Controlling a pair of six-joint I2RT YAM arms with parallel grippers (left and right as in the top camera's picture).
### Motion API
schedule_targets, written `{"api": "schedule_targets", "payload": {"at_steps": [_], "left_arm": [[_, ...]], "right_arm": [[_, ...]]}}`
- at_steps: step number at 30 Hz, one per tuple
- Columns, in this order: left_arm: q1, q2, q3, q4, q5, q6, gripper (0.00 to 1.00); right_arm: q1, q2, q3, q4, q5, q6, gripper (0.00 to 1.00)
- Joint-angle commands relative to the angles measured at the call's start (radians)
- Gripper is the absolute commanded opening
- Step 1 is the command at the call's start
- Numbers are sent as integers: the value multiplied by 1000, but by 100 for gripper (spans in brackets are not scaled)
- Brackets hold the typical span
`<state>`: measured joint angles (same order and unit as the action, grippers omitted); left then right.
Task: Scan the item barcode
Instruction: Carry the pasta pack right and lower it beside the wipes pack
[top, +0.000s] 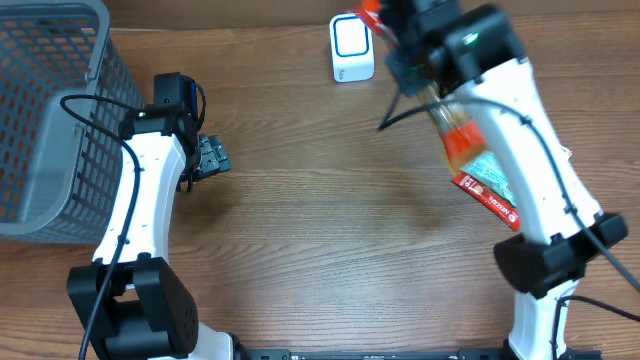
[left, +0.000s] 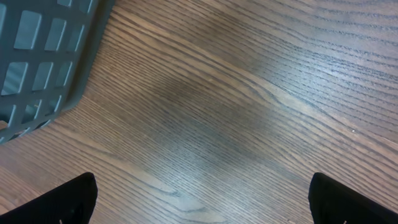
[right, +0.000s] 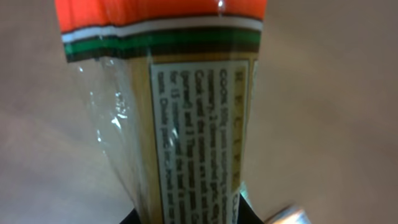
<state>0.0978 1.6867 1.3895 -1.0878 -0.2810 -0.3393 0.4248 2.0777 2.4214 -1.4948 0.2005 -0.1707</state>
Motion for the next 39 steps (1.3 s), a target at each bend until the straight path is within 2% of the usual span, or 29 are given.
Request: {"api": "schedule_targets", "payload": {"at_steps": [1,7,13,18,22,23,26,29,31,39], "left_arm": [[-7,-19,18,0,-6,11,100],[-7,-19,18,0,-6,11,100],[-7,-19,18,0,-6,11,99],[-7,-19,18,0,-6,11,100],[-7,-19,18,0,-6,11,100],[-7,-19,18,0,-6,11,100],[-7,-19,18,0,-6,11,100],[-7,-19,18,0,-6,11,100],[-7,-19,18,0,-6,11,100],[-7,-19,18,0,-6,11,100]], "right_arm": [[-97,31,-97,-27,-305,75,4],[-189,31,-370,47,-402,209,4],[-196,31,-631,238,-406,217,4],[-196,31,-737,357,-267,256,4],[-196,31,-749,364,-235,252,4],[-196,31,-749,364,-235,253,11],[-196,31,-749,362,-235,253,60],[-196,22,-740,360,-235,253,79],[-197,0,-727,359,-235,253,85],[-202,-192,-621,267,-235,253,88]]}}
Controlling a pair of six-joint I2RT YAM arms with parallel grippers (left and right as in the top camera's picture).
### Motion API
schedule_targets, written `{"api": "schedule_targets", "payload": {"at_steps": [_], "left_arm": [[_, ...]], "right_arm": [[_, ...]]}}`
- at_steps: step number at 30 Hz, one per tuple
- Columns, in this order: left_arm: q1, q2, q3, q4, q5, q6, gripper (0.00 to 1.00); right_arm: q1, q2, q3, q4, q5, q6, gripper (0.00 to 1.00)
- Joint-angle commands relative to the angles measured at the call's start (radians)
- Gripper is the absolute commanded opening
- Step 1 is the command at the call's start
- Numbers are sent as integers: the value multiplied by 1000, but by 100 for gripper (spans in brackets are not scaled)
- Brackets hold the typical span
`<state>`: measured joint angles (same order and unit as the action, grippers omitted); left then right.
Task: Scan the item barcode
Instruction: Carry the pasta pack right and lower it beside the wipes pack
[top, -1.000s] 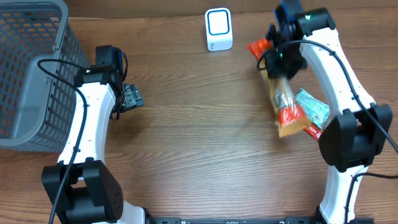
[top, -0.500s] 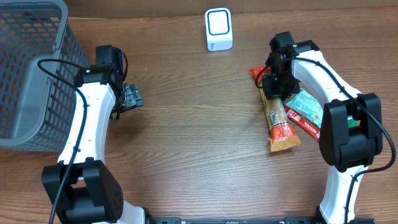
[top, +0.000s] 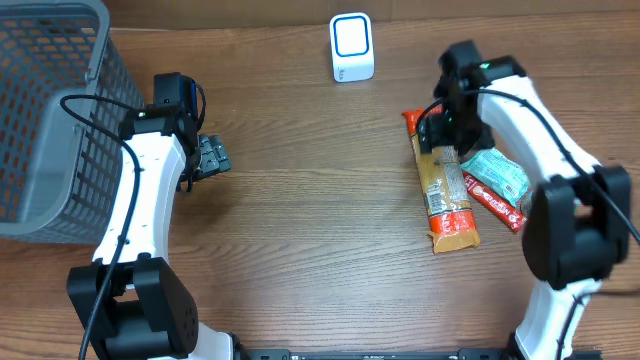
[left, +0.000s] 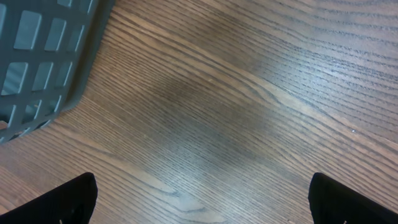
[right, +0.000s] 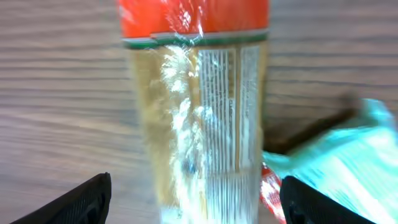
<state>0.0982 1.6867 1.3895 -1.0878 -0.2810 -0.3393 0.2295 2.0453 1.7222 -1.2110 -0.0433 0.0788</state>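
A long clear packet with orange ends (top: 440, 190) lies flat on the wooden table at the right, its printed label facing up (right: 205, 118). My right gripper (top: 447, 128) hovers over the packet's far end, open, with its two fingertips (right: 81, 199) standing apart on either side of the packet and not gripping it. The white scanner with a blue-ringed window (top: 352, 47) stands at the back middle, apart from the packet. My left gripper (top: 210, 155) is open over bare wood (left: 202, 193), holding nothing.
A grey mesh basket (top: 45, 120) fills the left side, its corner in the left wrist view (left: 43, 56). A teal packet (top: 497, 172) and a red bar (top: 495, 207) lie right of the long packet; the teal one is blurred (right: 342, 162).
My right gripper was shut on the long packet, held up near the scanner. Now the packet lies on the table beside the teal packet and the gripper is open over it. The left arm is unchanged.
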Motion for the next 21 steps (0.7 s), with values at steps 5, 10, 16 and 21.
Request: {"api": "schedule_targets", "payload": {"at_steps": [5,10,16,21], "left_arm": [[-7,-19,18,0,-6,11,100],[-7,-19,18,0,-6,11,100],[-7,-19,18,0,-6,11,100],[-7,-19,18,0,-6,11,100]], "right_arm": [[-8,-276,84,-55,9,3,100],[-8,-306,84,-90,9,3,100],[-8,-303,84,-88,8,3,100],[-8,-303,84,-87,8,3,100]]}}
